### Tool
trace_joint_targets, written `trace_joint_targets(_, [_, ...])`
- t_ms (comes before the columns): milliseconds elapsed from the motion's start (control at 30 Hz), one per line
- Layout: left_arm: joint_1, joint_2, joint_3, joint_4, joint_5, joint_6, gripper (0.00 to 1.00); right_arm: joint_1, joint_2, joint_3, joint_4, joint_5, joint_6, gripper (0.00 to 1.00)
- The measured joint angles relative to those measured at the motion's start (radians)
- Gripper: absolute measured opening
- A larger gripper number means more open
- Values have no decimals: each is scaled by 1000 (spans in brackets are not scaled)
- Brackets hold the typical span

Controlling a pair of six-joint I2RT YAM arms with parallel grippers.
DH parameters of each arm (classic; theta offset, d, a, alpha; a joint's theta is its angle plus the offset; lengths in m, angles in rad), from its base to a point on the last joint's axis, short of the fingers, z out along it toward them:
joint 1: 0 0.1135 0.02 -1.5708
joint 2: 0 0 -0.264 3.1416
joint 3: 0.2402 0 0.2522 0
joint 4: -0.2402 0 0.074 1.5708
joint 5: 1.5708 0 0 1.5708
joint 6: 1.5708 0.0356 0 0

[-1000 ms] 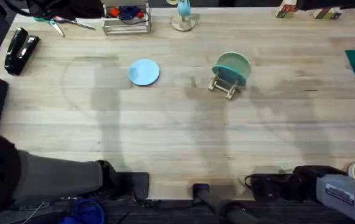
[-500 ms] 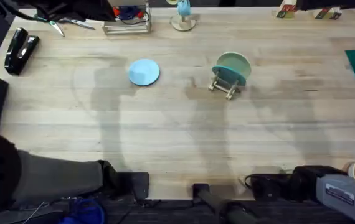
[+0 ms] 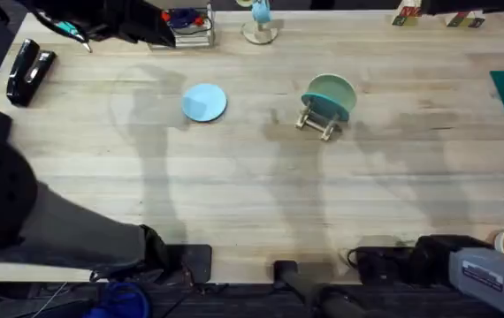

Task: Pick up the plates from the table one by one and place each into a slot on the dish rack.

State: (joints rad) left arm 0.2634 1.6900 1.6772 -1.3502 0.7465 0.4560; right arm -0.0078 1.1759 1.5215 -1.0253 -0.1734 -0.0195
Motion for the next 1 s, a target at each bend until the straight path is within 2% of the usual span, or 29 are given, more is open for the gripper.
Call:
trace_joint_targets(200, [6, 66, 0, 0, -3, 27, 40, 0, 0, 0, 0, 0, -3, 995])
trace_joint_targets(467, [37, 130, 0, 0, -4, 38, 40, 0, 0, 0, 0, 0, -3, 993])
trace_joint_targets(1000, [38, 196, 0, -1, -6, 50, 41, 0, 0, 0, 0, 0, -3, 994])
